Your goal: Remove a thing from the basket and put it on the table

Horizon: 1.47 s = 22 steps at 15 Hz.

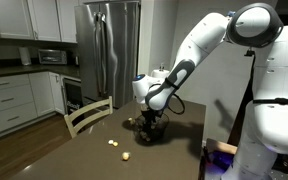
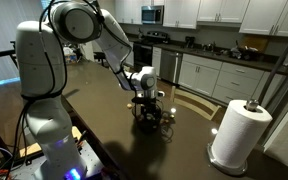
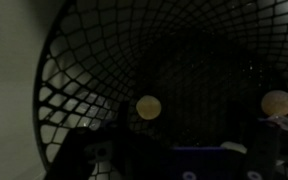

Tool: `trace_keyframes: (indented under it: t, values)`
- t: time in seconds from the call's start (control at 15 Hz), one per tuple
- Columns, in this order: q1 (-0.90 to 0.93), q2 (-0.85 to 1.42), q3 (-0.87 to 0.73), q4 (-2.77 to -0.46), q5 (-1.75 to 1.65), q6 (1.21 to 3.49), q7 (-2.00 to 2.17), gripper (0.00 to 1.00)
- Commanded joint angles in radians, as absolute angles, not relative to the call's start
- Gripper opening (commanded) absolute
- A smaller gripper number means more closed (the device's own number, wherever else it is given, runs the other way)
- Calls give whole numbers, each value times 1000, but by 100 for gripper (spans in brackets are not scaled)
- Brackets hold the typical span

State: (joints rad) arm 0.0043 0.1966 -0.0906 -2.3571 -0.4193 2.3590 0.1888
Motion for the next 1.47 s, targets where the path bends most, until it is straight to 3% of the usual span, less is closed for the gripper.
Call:
trace_keyframes:
  t: [0.0,0.27,0.4,0.47,0.53,1.13,1.4]
  values:
    - [8,243,-94,-2351,-436,2389,216,91]
    - [2,276,-92,-2345,-405,2403,187,98]
    - [10,275,-99,-2344,-429,2399,214,93]
    - [12,273,-102,-2344,-436,2398,220,71]
    - [13,272,-103,-2345,-439,2397,221,69]
    - [10,251,-109,-2338,-434,2395,206,11]
    - [14,222,-106,-2348,-437,2385,207,1]
